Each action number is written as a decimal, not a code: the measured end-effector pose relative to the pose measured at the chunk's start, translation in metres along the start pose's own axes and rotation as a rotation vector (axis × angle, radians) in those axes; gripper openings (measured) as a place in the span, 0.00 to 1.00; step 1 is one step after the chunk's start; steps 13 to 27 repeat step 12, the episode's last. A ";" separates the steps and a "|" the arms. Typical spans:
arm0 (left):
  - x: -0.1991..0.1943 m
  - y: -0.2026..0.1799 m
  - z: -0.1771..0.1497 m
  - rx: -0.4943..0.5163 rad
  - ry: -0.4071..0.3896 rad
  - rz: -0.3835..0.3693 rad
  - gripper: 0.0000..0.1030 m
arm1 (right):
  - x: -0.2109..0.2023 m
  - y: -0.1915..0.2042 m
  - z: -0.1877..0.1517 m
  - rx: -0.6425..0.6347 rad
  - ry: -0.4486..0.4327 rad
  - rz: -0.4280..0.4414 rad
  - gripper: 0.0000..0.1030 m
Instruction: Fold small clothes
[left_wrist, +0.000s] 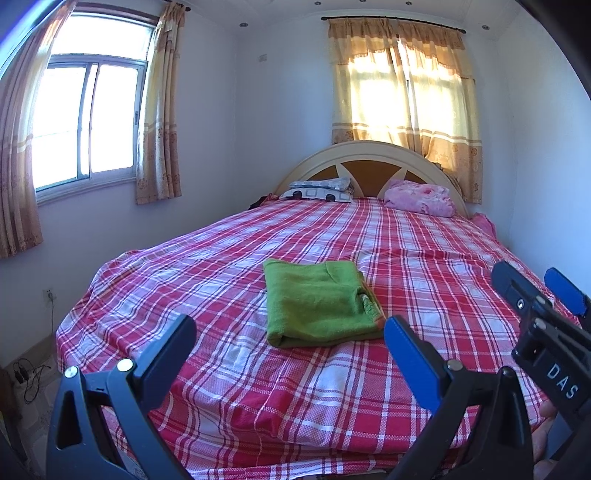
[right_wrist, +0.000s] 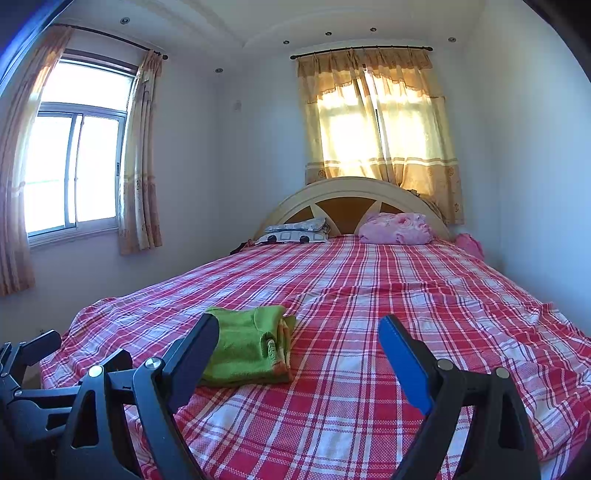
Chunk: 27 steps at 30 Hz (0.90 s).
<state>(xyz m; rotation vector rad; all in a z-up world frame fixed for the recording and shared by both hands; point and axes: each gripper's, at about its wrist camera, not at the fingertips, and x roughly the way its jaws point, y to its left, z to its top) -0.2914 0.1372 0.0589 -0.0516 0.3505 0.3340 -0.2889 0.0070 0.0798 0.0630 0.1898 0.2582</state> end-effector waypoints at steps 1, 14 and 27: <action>0.001 0.001 0.000 -0.003 0.002 -0.002 1.00 | 0.000 0.000 -0.001 0.000 0.002 0.000 0.86; 0.004 0.002 -0.001 0.000 0.017 -0.025 1.00 | 0.002 -0.005 -0.005 0.010 0.015 -0.003 0.86; 0.004 0.002 -0.001 0.000 0.017 -0.025 1.00 | 0.002 -0.005 -0.005 0.010 0.015 -0.003 0.86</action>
